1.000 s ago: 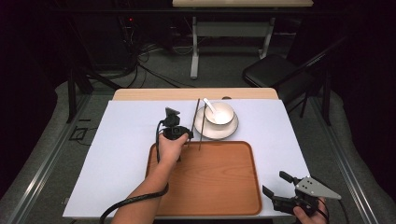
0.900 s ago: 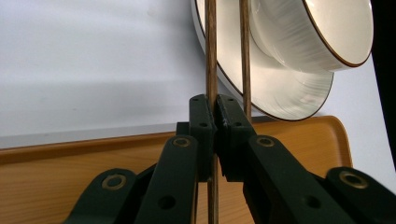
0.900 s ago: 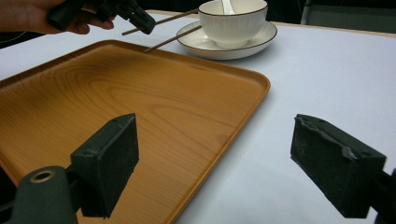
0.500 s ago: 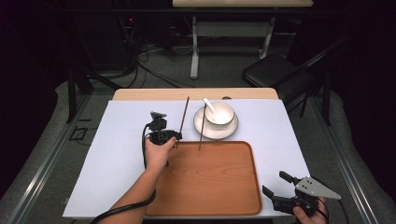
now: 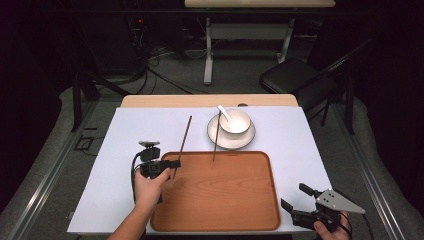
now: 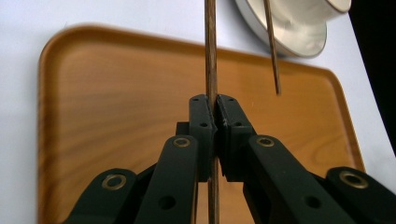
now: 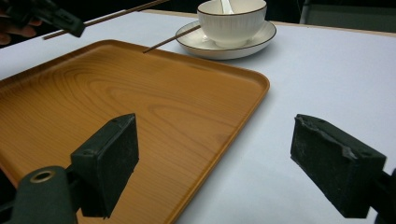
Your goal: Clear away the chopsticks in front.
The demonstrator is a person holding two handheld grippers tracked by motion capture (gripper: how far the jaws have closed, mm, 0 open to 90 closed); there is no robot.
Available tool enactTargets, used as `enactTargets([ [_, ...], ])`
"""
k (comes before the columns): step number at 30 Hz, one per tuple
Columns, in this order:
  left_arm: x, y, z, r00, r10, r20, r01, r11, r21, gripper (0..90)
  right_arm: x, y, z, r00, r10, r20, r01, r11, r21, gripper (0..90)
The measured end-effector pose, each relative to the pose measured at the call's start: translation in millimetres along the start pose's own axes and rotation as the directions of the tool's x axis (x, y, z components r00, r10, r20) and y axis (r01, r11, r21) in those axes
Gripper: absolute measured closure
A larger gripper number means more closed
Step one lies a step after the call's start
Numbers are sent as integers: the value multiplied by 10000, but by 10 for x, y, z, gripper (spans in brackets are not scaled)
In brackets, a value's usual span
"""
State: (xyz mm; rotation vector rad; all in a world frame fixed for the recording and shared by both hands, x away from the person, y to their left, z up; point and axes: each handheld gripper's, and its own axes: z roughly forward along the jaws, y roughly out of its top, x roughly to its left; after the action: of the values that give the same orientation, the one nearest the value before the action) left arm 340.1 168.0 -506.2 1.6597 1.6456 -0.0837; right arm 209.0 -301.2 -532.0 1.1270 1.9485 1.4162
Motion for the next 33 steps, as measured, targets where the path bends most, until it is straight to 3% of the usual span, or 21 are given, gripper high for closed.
enactTargets([
  [8,90,-340,-260,9998,185,-73,-183,9996,231,854,0,1,3,10000,42,11,-42,10000,21,149],
  [17,144,-658,-417,9996,-172,228,163,9991,384,854,-1,0,0,10000,86,36,-86,10000,17,149],
  [23,159,-772,-461,9991,-349,228,335,9977,594,854,-4,1,4,9999,123,30,-123,9999,33,149],
  [33,136,-869,-427,9993,-319,-173,337,9919,1221,854,-17,-1,2,9997,235,22,-235,9997,50,149],
])
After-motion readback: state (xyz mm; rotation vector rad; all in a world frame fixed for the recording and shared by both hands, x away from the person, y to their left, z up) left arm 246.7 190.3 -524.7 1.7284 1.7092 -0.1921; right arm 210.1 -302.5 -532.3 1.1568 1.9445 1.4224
